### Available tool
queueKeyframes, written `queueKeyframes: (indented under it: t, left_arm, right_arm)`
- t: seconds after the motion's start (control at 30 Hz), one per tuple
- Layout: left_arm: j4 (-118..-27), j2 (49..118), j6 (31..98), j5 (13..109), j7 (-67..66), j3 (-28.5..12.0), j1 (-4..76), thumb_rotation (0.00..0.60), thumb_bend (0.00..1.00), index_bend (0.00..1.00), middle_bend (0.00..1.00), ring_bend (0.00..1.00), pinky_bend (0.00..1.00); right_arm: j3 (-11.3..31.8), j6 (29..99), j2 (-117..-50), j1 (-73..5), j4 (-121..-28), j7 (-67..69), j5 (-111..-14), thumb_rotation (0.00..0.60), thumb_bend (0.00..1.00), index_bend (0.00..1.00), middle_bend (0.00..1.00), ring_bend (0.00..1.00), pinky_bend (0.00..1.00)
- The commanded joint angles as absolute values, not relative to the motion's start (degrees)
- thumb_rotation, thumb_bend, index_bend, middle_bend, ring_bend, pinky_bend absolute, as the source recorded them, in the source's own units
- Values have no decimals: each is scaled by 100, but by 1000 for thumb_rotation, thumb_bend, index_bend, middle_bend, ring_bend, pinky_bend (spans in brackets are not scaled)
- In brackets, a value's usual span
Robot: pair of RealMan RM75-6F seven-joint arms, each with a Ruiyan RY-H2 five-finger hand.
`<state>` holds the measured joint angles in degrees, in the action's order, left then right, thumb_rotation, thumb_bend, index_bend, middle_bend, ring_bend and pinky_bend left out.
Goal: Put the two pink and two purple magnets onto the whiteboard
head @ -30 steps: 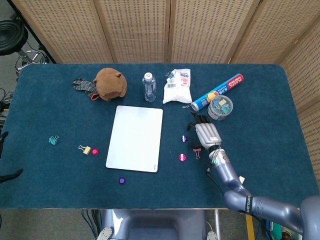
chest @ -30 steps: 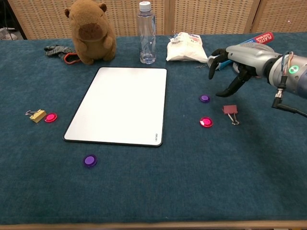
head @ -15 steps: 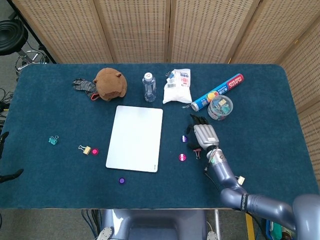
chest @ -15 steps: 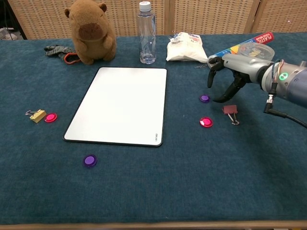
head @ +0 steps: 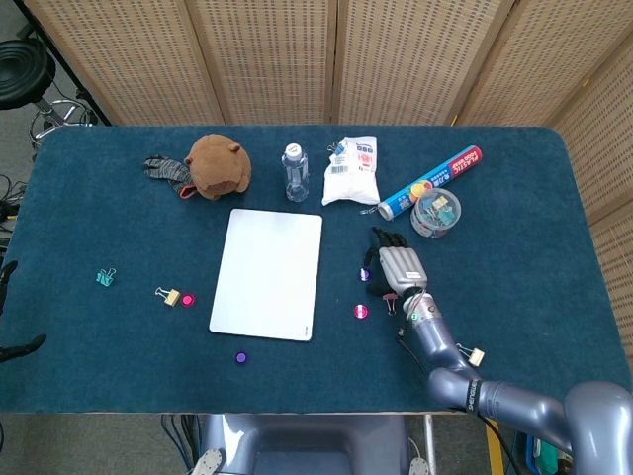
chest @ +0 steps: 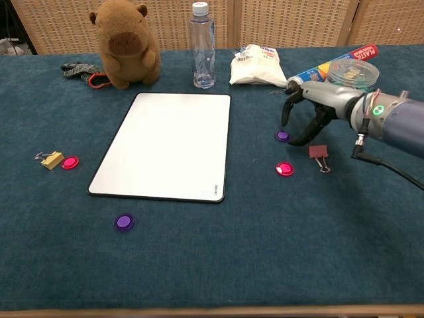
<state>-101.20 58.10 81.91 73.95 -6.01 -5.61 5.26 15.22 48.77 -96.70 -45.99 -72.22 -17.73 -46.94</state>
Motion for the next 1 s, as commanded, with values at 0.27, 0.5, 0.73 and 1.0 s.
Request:
queueKeyframes:
  t: [0.27, 0.5, 0.73, 1.0]
  left_arm:
    - [-10128, 5804, 8201, 7393, -581, -560, 516, 600, 84, 0, 0, 0, 0]
    - [-10124, 5810, 8195, 7377, -590, -565, 521, 600, 84, 0, 0, 0, 0]
    - [-10122, 5802, 8210, 7369, -568, -572, 511, 600, 84, 0, 0, 0, 0]
    - [-10113, 5803, 8192, 7344, -572, -577, 518, 600, 84, 0, 0, 0, 0]
  right_arm:
    - [1572, 4785, -9763, -4682, -7058, -1731, -4618, 600, 285, 419, 0, 0, 0]
    - [1583, 4729, -9820, -4728, -7002, -1698, -4595, 600, 285, 421, 0, 0, 0]
    - [1593, 4677, -9901, -4776, -6887, -1673, -4570, 600, 285, 425, 0, 0, 0]
    - [1593, 4615, -9956, -4807, -6761, -1632, -4559, 600, 288, 451, 0, 0, 0]
